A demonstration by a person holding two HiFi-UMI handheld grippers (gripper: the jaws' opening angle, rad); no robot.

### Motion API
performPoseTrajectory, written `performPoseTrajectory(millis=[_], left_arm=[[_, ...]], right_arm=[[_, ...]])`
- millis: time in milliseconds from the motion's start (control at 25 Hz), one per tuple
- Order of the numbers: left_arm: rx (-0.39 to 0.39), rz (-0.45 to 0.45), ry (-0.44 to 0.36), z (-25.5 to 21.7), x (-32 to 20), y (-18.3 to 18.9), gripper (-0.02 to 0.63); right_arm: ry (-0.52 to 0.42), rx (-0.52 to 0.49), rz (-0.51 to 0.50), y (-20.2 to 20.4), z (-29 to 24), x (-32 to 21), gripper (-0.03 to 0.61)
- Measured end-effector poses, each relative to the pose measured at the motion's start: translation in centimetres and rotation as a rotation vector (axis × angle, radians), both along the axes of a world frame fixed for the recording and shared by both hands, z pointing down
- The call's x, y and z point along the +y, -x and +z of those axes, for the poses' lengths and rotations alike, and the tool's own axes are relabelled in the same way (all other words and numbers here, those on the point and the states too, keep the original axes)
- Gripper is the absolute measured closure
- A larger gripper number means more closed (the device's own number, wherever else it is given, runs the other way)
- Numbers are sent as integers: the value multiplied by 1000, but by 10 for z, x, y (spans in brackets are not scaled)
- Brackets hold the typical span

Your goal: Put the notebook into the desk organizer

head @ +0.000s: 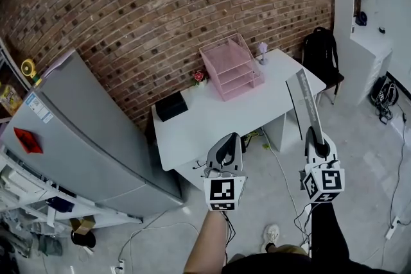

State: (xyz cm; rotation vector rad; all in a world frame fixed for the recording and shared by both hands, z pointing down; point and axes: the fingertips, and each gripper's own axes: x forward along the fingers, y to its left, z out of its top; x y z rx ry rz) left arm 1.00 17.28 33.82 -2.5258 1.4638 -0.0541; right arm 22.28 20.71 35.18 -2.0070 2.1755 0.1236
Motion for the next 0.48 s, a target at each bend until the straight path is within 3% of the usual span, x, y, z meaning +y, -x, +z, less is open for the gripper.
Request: performPoseTrajectory(millis=[480], left_arm=[[-17,-53,20,10,-61,-13,598]], right_arm=[[19,-15,-65,-15,16,-72,552]])
